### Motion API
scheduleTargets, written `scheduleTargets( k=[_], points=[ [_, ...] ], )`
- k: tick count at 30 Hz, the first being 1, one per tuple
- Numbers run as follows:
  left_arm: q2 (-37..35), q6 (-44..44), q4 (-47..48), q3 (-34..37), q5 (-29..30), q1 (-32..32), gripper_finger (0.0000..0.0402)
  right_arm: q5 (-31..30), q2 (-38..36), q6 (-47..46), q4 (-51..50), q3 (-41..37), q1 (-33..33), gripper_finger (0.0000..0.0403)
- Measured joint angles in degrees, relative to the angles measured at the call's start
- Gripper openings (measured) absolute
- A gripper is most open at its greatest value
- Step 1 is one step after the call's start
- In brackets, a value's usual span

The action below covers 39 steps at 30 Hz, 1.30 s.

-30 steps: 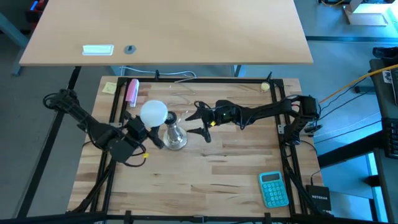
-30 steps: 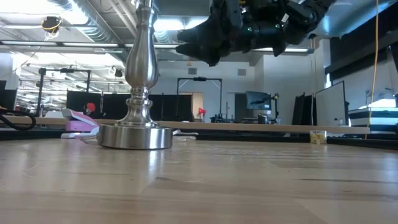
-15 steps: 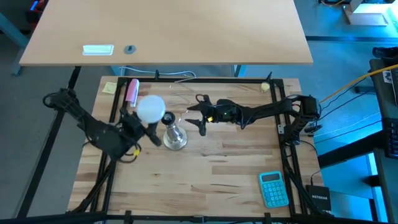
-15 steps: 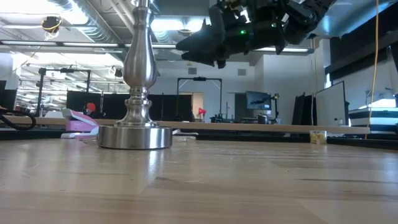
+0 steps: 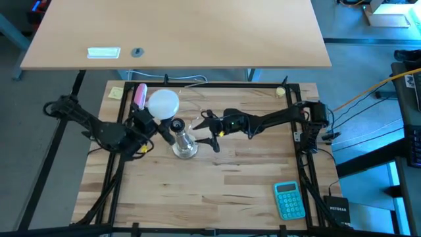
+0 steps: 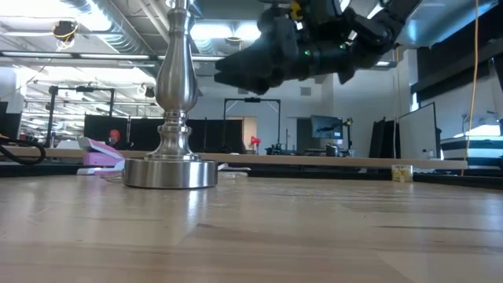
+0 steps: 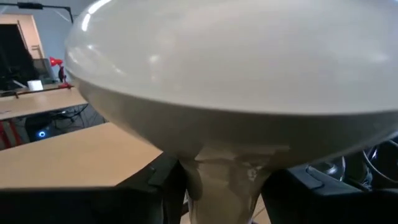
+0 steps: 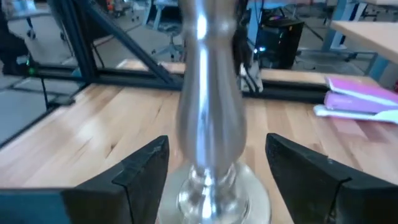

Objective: Screw lightbulb
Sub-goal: Insert the lightbulb into the desk lamp

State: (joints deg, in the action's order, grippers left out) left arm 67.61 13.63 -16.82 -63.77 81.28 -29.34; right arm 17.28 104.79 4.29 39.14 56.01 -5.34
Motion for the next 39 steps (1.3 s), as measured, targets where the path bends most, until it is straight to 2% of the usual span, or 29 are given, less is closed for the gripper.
scheduleTargets(
  k=[8,12,15,19,23,29,33,39],
  points=[
    [0.4,-0.3,-0.1,0.0,-4.4,2.4,0.0152,0.4,6.4,0.5,-0.8,9.0,1.4,0.0323],
    [0.5,-0.8,-0.1,0.0,-4.5,2.4,0.0156,0.1,10.0,0.8,-0.1,12.4,1.9,0.0325],
    [0.6,-1.0,0.0,0.0,-4.5,2.4,0.0154,-2.3,11.9,0.6,4.1,13.4,2.0,0.0326],
    [0.6,-2.4,0.9,0.0,-4.6,2.5,0.0153,-2.7,13.2,0.6,7.0,13.8,2.0,0.0324],
    [0.8,-4.1,1.4,0.0,-5.3,2.9,0.0156,-2.7,13.6,0.6,6.9,13.7,2.0,0.0289],
    [1.2,-6.0,1.4,0.0,-6.2,2.8,0.0151,-4.3,13.5,0.9,7.4,13.7,2.1,0.0182],
    [1.5,-7.3,1.3,0.0,-5.9,2.3,0.0154,-4.8,13.4,1.3,7.2,13.8,2.1,0.0181],
    [1.6,-8.9,0.9,0.0,0.4,-0.5,0.0149,-9.3,13.3,1.3,6.5,13.9,2.1,0.0177]
  ],
)
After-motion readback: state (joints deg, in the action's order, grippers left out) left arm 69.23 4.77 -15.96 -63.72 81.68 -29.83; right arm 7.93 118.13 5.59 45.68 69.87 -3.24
